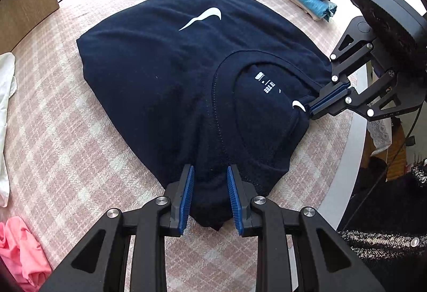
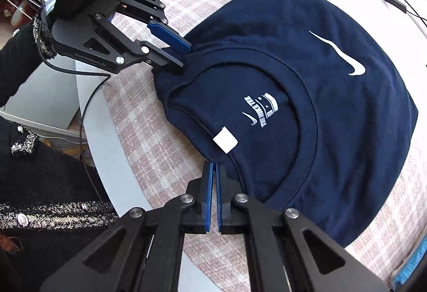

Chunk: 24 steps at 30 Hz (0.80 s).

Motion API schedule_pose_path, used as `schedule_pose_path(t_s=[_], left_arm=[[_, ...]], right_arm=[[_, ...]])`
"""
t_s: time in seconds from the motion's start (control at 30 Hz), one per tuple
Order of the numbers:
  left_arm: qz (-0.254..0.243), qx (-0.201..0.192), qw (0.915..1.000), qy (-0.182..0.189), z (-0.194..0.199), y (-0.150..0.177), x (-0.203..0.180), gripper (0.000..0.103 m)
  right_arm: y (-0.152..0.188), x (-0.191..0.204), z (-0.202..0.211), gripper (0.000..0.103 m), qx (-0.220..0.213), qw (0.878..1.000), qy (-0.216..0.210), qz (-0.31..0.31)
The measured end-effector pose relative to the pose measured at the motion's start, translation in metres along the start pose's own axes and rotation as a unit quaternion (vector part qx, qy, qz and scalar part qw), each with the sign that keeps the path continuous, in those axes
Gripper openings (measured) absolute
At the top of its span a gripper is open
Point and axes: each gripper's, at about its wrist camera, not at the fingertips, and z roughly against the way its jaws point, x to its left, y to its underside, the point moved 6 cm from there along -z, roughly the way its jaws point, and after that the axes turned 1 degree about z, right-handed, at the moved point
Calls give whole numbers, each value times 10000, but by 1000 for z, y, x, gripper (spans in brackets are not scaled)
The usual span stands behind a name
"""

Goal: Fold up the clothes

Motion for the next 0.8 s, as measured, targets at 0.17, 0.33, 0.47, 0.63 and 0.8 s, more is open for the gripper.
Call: schedule_pose_path(t_s=[0.17, 0.33, 0.47, 0.63, 0.8], left_arm=[[17, -100, 9999, -35, 11, -3, -4, 25], [-2, -377, 9992, 131, 28, -16, -15, 25], [-193, -418, 9988, 151, 23, -35, -24, 29], [-461, -279, 9982, 263, 12, -46, -40, 28], [-698, -161, 9958, 577, -11, -62, -58, 29]], right_arm=[[-5, -6, 32, 6, -458, 9969, -484, -417], [-10, -34, 36, 11, -845, 9894, -436, -1100], [-8, -46, -1, 11, -387, 9912, -385, -1208], [1, -53, 40, 13, -638, 9864, -459, -1447], [17, -106, 65, 20, -1361, 9555, -453, -2578]])
